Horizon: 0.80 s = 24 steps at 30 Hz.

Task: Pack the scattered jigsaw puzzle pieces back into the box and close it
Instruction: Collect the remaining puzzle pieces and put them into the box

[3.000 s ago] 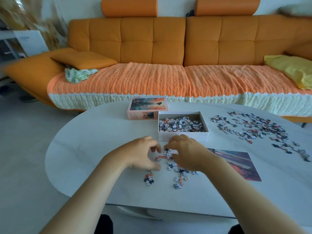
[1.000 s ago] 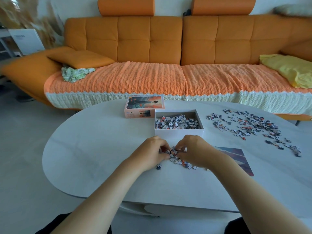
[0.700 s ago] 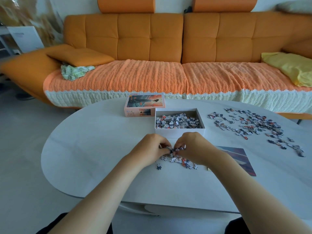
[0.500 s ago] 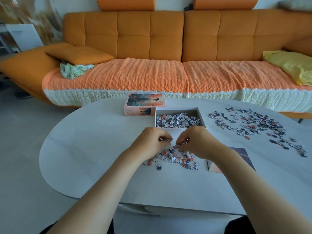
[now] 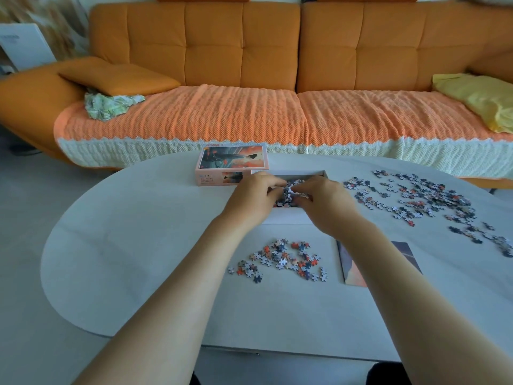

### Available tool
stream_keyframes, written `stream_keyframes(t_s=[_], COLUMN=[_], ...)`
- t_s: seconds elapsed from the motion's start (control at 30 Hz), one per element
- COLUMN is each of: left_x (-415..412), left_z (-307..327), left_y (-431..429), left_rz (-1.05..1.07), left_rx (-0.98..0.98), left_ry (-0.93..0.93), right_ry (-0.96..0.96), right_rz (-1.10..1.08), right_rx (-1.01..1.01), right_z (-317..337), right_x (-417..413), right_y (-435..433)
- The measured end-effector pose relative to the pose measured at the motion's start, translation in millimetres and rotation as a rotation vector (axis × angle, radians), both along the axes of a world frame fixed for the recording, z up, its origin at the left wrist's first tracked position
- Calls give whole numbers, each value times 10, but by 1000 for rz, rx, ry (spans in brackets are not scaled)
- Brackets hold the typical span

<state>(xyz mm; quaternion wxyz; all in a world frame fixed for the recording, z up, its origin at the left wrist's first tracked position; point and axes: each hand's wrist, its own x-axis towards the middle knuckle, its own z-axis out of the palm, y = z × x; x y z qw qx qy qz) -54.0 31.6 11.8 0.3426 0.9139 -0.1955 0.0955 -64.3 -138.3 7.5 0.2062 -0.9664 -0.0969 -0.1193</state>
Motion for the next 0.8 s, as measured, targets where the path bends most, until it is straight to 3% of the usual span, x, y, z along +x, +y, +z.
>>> stream_keyframes(t_s=[0.2,0.37,0.6,0.67,0.8], left_x=[33,-78,-320,-449,-667], left_z=[-73,-106,-77,5,57], left_y=[30,121,317,386,595], left_rz=[22,-55,-42,-50,-71], left_rx=[186,201,184,207,459], left_ry=[-111,-62,-128,-17,342], right_ry=[-32,83,-136,-79,220], right_rz=[-67,-1,138,249,340], right_rx=[112,-46,71,56,-115], right_z=[60,22,75,115,20], right_x=[-20,-62,-250,-378,-592], right_y=[-42,-3,-1,54,144])
